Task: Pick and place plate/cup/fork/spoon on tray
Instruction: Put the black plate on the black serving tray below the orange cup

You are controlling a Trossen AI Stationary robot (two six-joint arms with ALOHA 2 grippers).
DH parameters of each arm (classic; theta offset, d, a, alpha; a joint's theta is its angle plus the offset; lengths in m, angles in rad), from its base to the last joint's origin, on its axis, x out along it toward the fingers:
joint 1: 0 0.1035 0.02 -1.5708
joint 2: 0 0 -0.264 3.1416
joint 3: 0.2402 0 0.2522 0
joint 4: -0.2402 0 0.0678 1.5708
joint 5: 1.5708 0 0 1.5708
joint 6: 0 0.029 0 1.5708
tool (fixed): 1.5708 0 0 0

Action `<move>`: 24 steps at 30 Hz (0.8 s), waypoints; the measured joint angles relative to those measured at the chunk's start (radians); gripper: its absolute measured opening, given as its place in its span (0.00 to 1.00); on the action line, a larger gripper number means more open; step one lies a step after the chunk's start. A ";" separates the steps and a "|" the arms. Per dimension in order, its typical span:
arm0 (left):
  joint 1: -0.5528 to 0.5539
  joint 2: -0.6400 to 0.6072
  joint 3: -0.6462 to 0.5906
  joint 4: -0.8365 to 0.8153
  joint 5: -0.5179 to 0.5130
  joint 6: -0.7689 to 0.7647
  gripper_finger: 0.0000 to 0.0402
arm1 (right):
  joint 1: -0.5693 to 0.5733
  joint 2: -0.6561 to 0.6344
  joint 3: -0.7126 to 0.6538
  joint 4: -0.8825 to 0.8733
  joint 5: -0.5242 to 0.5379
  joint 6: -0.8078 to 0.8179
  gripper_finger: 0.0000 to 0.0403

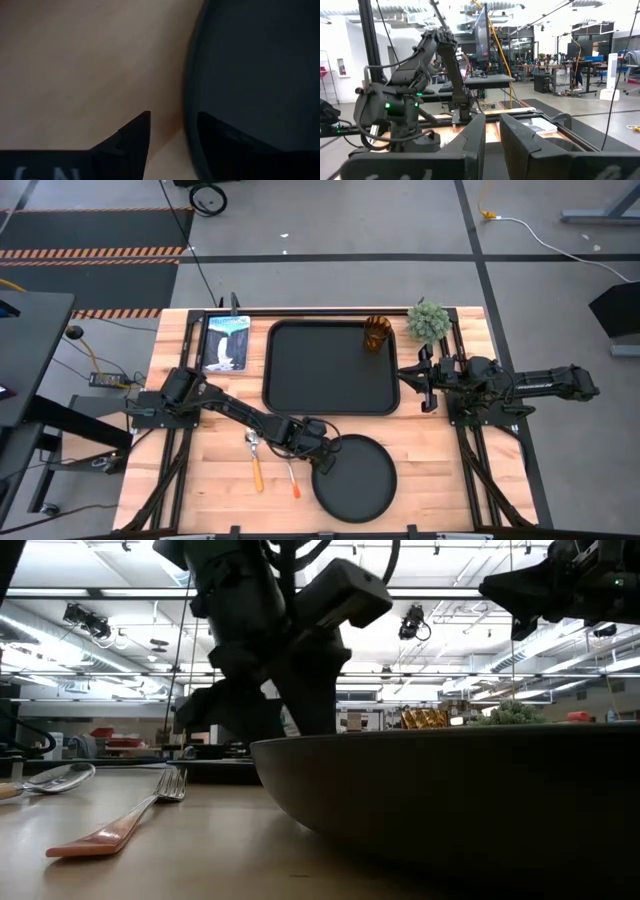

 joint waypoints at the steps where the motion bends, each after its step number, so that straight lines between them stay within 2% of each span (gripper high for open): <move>1: 0.001 0.000 0.000 0.004 0.000 0.002 0.41 | 0.000 0.000 0.000 -0.001 -0.001 0.000 0.16; 20: 0.001 -0.002 0.000 -0.001 -0.048 0.018 0.05 | 0.000 0.000 0.000 0.007 -0.001 0.002 0.16; 24: 0.001 -0.002 0.000 -0.003 -0.048 0.032 0.03 | 0.000 0.000 0.000 0.007 -0.001 0.002 0.16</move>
